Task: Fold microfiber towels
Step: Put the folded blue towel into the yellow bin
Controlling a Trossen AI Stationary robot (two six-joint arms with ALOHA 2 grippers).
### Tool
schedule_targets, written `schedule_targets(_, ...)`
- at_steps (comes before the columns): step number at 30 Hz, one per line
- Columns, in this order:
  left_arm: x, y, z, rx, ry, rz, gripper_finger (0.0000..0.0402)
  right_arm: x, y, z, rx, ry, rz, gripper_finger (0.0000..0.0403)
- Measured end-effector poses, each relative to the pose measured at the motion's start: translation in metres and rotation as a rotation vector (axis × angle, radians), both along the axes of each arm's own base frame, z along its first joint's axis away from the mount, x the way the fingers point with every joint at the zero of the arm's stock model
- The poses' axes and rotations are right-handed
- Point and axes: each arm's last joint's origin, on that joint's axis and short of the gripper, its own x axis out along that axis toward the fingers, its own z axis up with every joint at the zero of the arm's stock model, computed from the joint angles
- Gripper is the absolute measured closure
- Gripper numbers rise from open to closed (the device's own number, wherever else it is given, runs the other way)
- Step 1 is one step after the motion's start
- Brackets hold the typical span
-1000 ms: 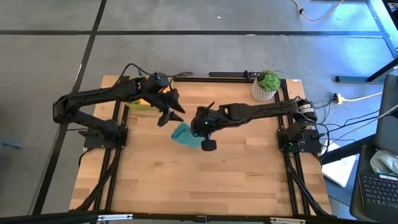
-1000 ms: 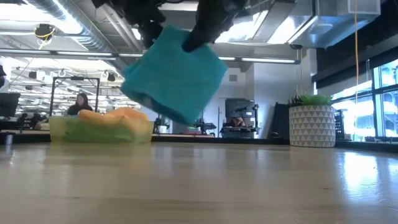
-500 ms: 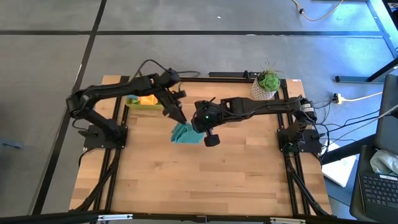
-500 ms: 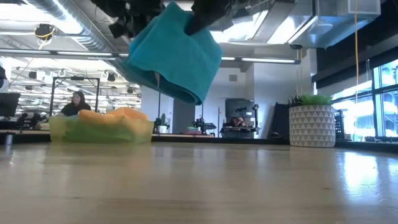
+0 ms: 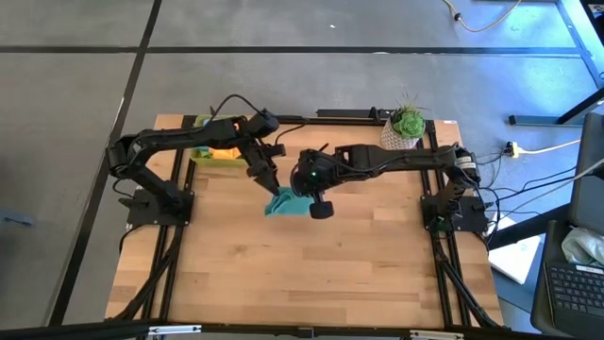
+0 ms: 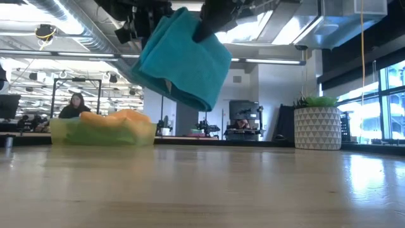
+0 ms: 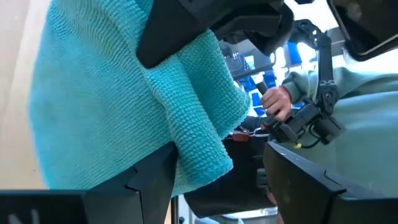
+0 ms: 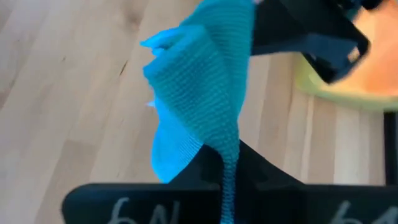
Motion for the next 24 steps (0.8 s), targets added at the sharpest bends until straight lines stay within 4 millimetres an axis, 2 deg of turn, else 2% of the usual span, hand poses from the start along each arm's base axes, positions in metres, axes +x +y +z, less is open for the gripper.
schedule_targets(8,0.004,-0.002,0.0,0.075,0.014,0.053,0.0171,0.001,-0.014,0.0,0.112,-0.018,-0.167,0.0397)
schedule_targets(18,0.007,0.002,-0.002,0.181,0.03,0.142,0.0171,0.001,-0.012,0.0,0.299,-0.002,-0.17,0.0397)
schedule_targets(24,0.014,0.005,0.007,0.163,-0.048,0.164,0.0171,0.001,-0.01,0.0,0.342,0.006,-0.154,0.0397)
